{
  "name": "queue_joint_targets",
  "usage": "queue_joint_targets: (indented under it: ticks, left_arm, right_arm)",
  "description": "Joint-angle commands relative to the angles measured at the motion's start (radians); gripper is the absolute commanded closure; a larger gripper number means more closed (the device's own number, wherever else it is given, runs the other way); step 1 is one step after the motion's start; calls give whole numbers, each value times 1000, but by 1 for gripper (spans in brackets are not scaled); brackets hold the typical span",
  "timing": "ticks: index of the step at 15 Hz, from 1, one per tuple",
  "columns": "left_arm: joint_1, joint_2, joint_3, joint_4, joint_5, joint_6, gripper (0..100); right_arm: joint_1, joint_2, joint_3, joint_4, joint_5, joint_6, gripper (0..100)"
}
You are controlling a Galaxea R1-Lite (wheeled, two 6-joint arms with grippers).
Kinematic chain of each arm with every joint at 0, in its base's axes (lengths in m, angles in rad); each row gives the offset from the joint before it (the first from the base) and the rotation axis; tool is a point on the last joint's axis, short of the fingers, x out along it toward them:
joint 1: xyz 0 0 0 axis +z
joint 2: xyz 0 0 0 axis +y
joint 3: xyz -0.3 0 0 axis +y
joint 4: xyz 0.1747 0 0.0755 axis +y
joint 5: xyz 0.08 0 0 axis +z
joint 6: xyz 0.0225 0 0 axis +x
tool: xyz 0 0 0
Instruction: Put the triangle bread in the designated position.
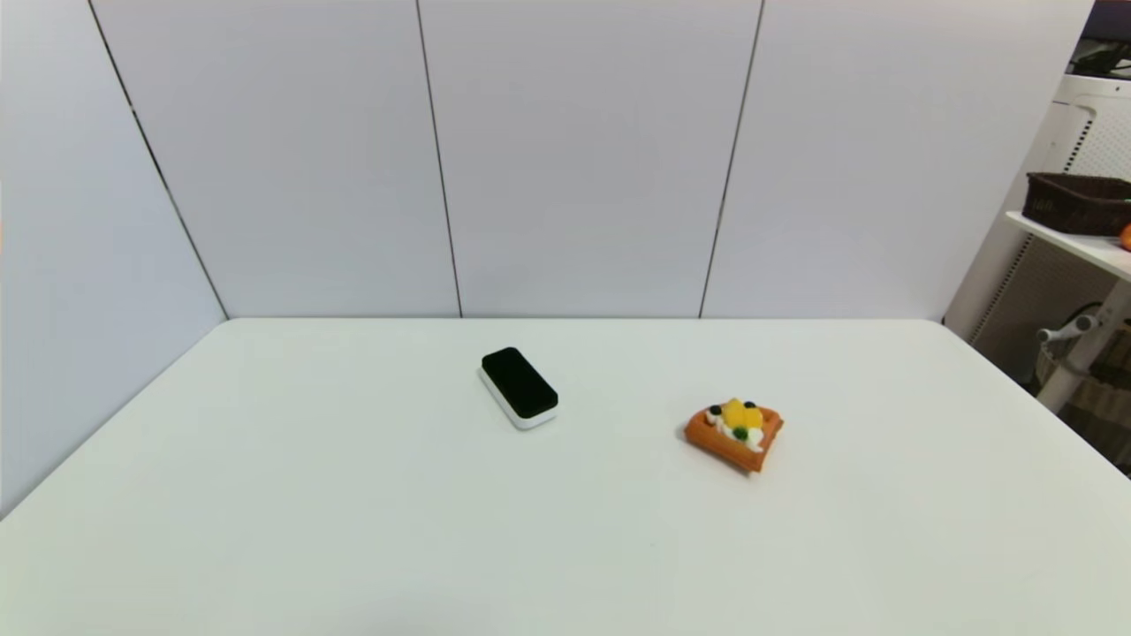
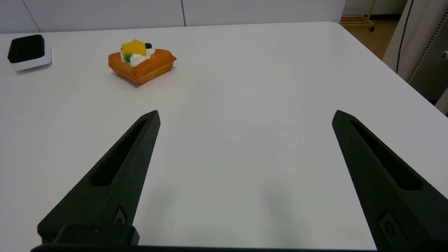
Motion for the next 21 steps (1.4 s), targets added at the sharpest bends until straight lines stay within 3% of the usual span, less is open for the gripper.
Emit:
queue_joint_targets:
  ticks: [1,21]
  left_arm:
    - [0,1,0,0,0,1,0]
    - [0,1,0,0,0,1,0]
  right_arm:
    - [0,1,0,0,0,0,0]
    - [0,1,0,1,0,0,0]
